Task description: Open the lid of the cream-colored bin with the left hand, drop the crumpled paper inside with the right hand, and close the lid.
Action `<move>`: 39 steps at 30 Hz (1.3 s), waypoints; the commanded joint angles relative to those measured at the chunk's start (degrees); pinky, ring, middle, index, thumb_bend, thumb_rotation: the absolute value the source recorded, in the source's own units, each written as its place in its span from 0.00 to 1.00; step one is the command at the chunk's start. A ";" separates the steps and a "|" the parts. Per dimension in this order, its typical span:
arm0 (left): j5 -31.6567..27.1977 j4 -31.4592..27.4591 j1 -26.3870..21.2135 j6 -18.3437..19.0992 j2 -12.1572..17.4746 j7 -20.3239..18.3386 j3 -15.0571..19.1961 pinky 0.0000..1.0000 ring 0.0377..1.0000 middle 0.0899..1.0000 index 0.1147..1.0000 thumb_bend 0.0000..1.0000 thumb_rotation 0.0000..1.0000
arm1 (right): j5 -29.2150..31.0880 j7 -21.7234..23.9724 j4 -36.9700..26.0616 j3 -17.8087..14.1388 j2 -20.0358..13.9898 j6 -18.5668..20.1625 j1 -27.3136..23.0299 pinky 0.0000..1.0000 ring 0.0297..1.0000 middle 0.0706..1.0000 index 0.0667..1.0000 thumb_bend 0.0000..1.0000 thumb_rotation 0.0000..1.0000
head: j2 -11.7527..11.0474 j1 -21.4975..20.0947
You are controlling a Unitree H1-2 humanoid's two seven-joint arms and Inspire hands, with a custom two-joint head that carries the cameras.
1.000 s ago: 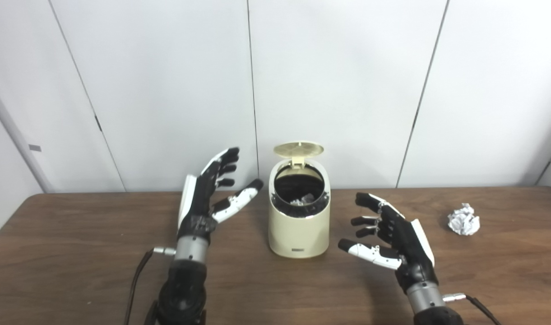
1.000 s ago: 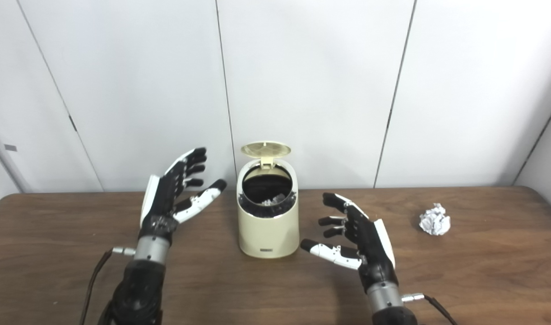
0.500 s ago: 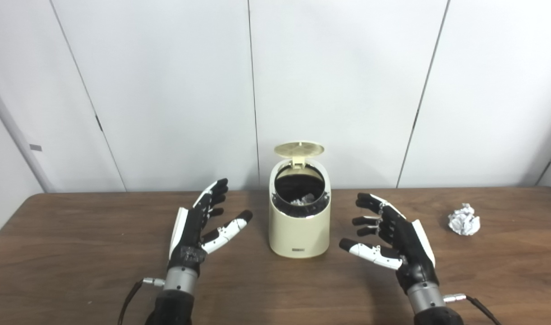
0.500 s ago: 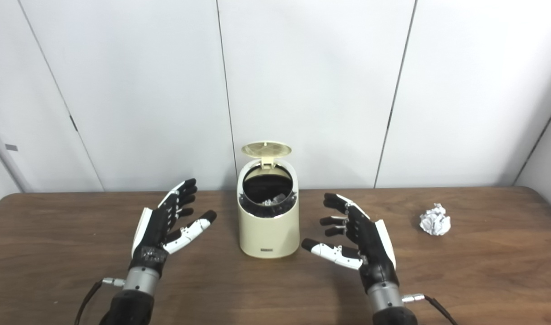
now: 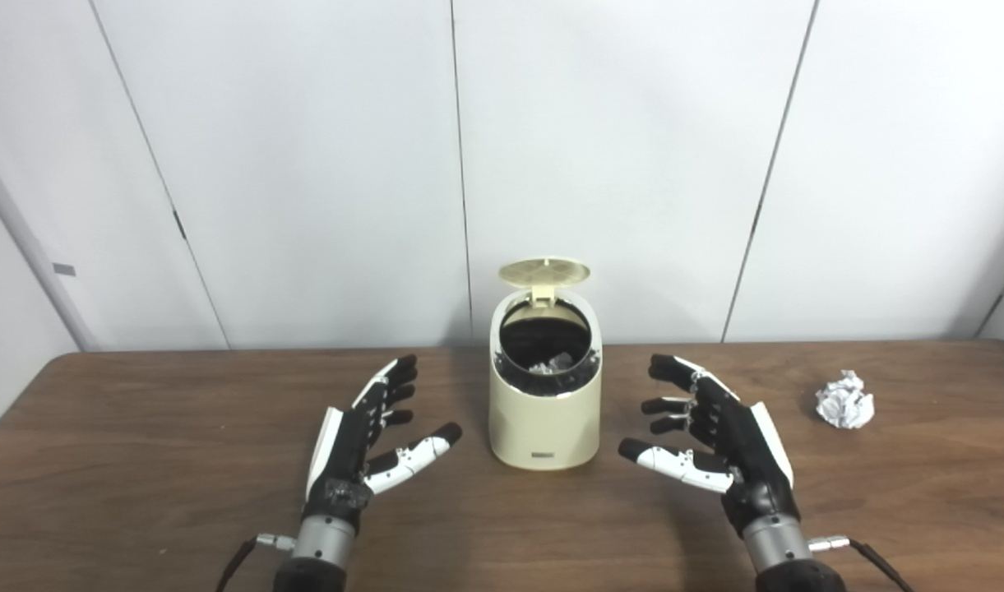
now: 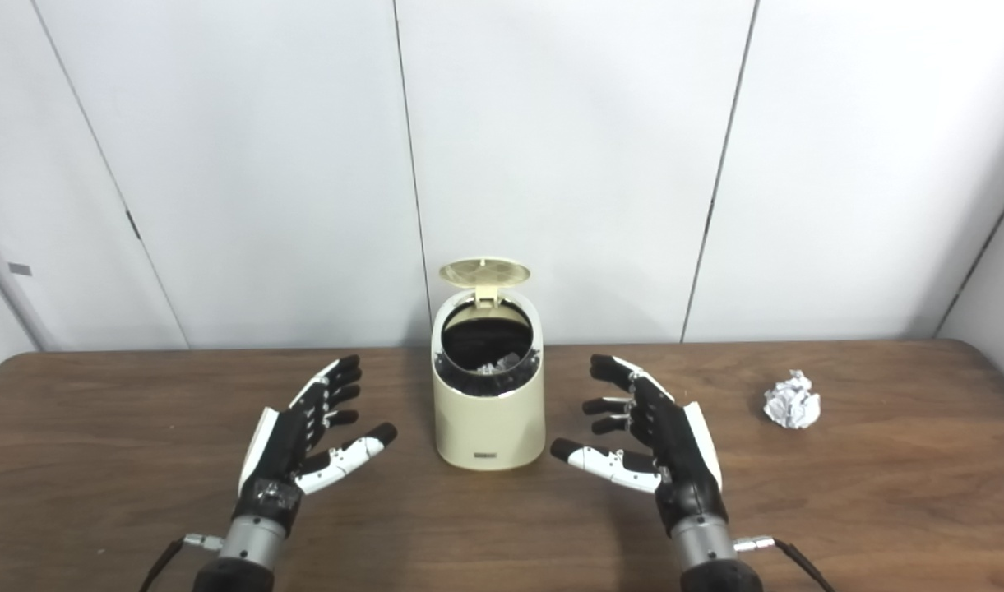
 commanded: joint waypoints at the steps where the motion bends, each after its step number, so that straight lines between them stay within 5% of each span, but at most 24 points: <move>1: -0.40 -0.60 -1.45 -2.63 -0.01 -0.12 -0.18 0.81 0.85 0.87 0.91 0.80 0.30 | 1.09 0.35 -1.77 -0.47 -0.18 -2.00 -1.27 0.54 0.64 0.79 0.75 0.75 0.17 | -0.04 -0.07; 9: -0.60 0.31 -1.55 -3.15 0.20 0.07 -0.40 0.80 0.86 0.87 0.92 0.79 0.29 | -2.03 3.33 -5.41 0.10 -5.93 1.64 -3.42 0.52 0.65 0.80 0.78 0.75 0.15 | -0.67 -1.79; 17: -1.92 2.15 -1.75 -5.44 1.26 -0.61 0.18 0.78 0.86 0.88 0.92 0.76 0.27 | -13.11 8.94 -7.86 3.99 -16.92 14.58 -8.90 0.58 0.73 0.89 0.90 0.81 0.18 | -2.78 -8.15; 26: -2.93 2.96 -1.79 -6.19 2.37 -1.34 0.97 0.81 0.86 0.88 0.92 0.75 0.26 | -19.94 15.38 -5.66 5.86 -26.66 21.90 -16.71 0.60 0.77 0.87 0.91 0.85 0.08 | -4.38 -13.69; 33: -2.86 2.84 -1.70 -5.89 2.92 -1.64 1.07 0.82 0.85 0.87 0.91 0.71 0.21 | -27.48 21.88 -1.32 7.89 -32.57 22.92 -23.09 0.59 0.76 0.84 0.82 0.87 0.09 | -5.30 -15.88; 39: -2.30 2.91 -1.90 -5.98 3.39 -1.63 0.92 0.81 0.86 0.88 0.92 0.68 0.18 | -35.48 25.69 4.42 14.21 -37.46 22.33 -27.30 0.64 0.79 0.82 0.76 0.88 0.16 | -5.46 -17.07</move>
